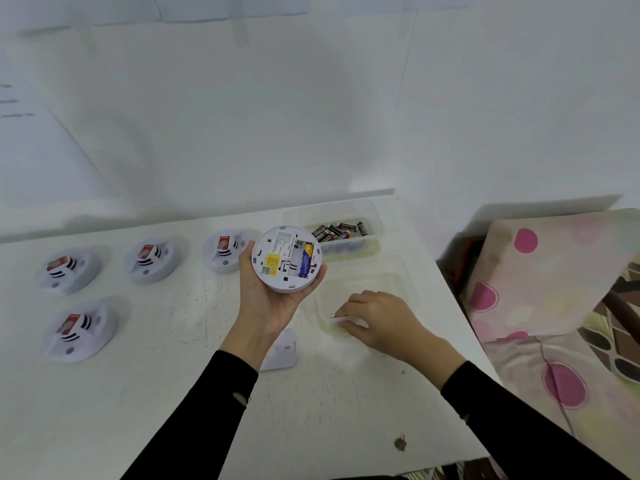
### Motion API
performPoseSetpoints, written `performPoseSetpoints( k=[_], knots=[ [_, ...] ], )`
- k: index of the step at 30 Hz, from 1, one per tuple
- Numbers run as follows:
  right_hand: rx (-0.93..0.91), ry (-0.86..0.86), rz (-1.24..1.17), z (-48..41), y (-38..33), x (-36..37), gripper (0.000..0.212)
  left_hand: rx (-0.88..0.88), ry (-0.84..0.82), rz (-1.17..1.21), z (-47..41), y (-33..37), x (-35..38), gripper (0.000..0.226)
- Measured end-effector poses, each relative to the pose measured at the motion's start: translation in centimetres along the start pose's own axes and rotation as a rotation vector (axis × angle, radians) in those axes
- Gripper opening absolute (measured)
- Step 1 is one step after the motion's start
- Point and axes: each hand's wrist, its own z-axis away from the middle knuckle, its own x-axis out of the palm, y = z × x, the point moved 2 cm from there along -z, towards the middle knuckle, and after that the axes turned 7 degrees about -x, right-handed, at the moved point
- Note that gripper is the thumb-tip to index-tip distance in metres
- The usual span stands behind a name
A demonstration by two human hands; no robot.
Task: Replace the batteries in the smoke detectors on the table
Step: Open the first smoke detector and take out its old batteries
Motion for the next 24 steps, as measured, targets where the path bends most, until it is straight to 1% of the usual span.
performPoseSetpoints(
  k=[2,4,7,10,12,13,15,16,19,20,21,24],
  knots=[
    [-0.025,0.054,-0.003,-0.2,-0.2,0.3,0.028,-0.003,0.0,-0.005,-0.2,0.0,-0.1,0.059],
    [-0.048,0.059,-0.003,-0.6,-0.6,0.4,0.03,-0.005,-0.004,-0.01,-0.2,0.1,-0.2,0.061],
    [-0.077,0.067,-0.003,-1.2,-1.1,0.6,0.028,-0.002,-0.008,-0.013,-0.2,0.3,-0.1,0.063],
    [-0.078,0.022,-0.027,-1.6,-1.1,0.8,0.023,0.01,0.001,-0.002,-0.2,0.6,-0.3,0.059],
    [-0.051,-0.009,-0.048,-1.6,-1.3,0.6,0.029,0.021,0.007,0.003,-0.1,1.0,-0.4,0.055],
    [-0.025,0.006,-0.068,-1.6,-1.5,0.4,0.035,0.027,0.012,0.004,0.0,1.2,-0.4,0.055],
    [0.048,0.142,-0.14,-1.6,-1.8,-0.8,0.044,0.043,0.017,0.004,0.1,1.6,-0.6,0.055],
    [0.084,0.235,-0.196,-1.8,-1.9,-1.7,0.041,0.049,0.015,0.003,0.2,1.7,-0.7,0.053],
    [0.113,0.488,-0.391,-3.3,-2.4,-3.8,0.014,0.063,-0.005,-0.02,0.4,1.5,-0.5,0.056],
    [0.105,0.526,-0.416,-3.9,-2.6,-4.2,0.011,0.072,-0.015,-0.041,0.5,1.4,-0.4,0.058],
    [0.098,0.539,-0.417,-4.4,-2.8,-4.6,0.014,0.081,-0.026,-0.064,0.6,1.2,-0.2,0.06],
    [0.051,0.531,-0.371,-5.6,-3.2,-5.5,0.018,0.094,-0.059,-0.099,0.7,1.0,0.1,0.059]
  ],
)
